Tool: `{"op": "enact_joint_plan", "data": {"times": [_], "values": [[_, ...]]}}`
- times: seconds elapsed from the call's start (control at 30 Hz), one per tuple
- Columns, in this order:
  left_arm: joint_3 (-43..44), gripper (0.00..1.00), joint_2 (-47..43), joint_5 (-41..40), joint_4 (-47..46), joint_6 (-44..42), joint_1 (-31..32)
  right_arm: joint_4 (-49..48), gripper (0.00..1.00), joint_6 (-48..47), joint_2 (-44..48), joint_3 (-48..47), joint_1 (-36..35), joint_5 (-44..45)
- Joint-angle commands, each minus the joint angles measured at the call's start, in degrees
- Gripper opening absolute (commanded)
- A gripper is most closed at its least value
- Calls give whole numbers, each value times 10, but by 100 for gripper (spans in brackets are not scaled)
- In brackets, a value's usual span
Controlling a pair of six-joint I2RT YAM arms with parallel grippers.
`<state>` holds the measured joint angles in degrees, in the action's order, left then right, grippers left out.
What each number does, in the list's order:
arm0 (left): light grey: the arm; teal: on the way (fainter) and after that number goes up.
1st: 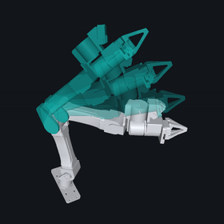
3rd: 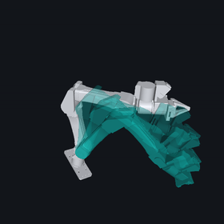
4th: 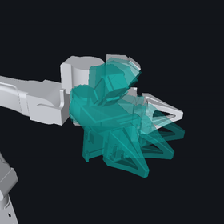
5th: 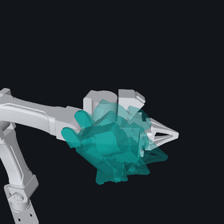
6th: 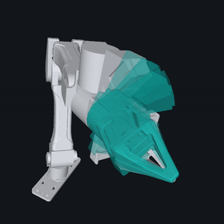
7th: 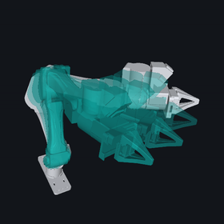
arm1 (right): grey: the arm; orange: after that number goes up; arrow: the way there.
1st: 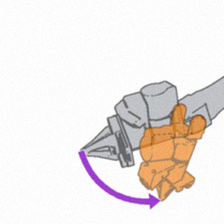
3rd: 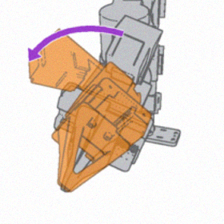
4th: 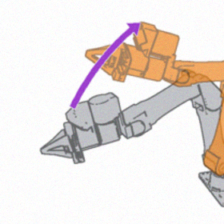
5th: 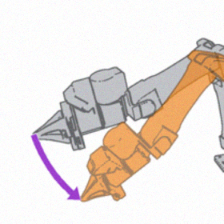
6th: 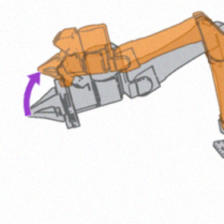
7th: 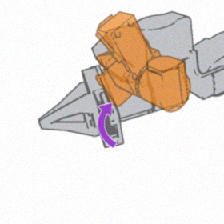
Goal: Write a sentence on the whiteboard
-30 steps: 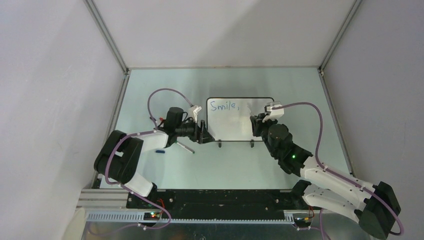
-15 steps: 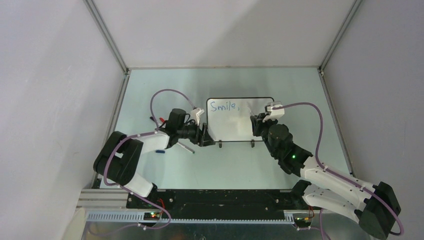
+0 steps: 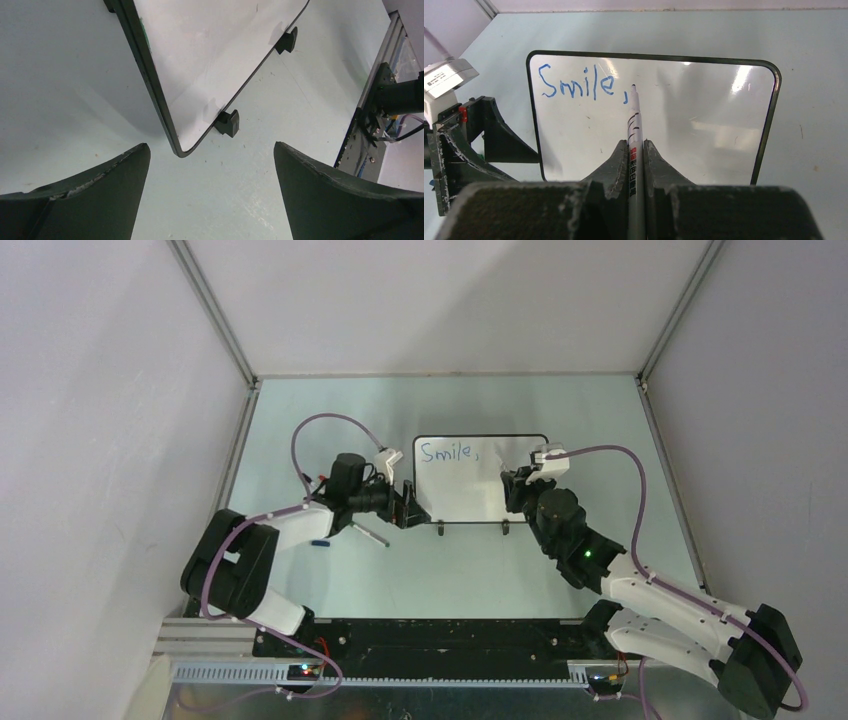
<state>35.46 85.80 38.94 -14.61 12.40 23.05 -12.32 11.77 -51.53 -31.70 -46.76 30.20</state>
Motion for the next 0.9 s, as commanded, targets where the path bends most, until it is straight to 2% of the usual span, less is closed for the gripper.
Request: {"op": "enact_joint_plan", "data": {"times": [0.0, 0.07, 0.2, 0.47, 0.57, 0.7, 0.87], "values": [[16, 100, -24, -22, -20, -21, -5, -28, 2, 0, 20, 5, -3, 15], [27, 98, -23, -35, -18, -21, -5, -31, 2, 0, 26, 9, -3, 14], [50, 80, -8, -50, -5, -11, -5, -36, 3, -1, 36, 15, -3, 14], [53, 64, 22, -31, -42, 1, -5, -39, 3, -4, 37, 17, -3, 12], [56, 54, 43, -22, -53, 11, -5, -40, 3, -3, 36, 16, -2, 12], [58, 45, 41, -22, -50, 11, -5, -42, 4, -4, 31, 16, -2, 13], [56, 40, 28, -29, -35, 5, -5, -46, 4, -5, 23, 16, -2, 11]]}}
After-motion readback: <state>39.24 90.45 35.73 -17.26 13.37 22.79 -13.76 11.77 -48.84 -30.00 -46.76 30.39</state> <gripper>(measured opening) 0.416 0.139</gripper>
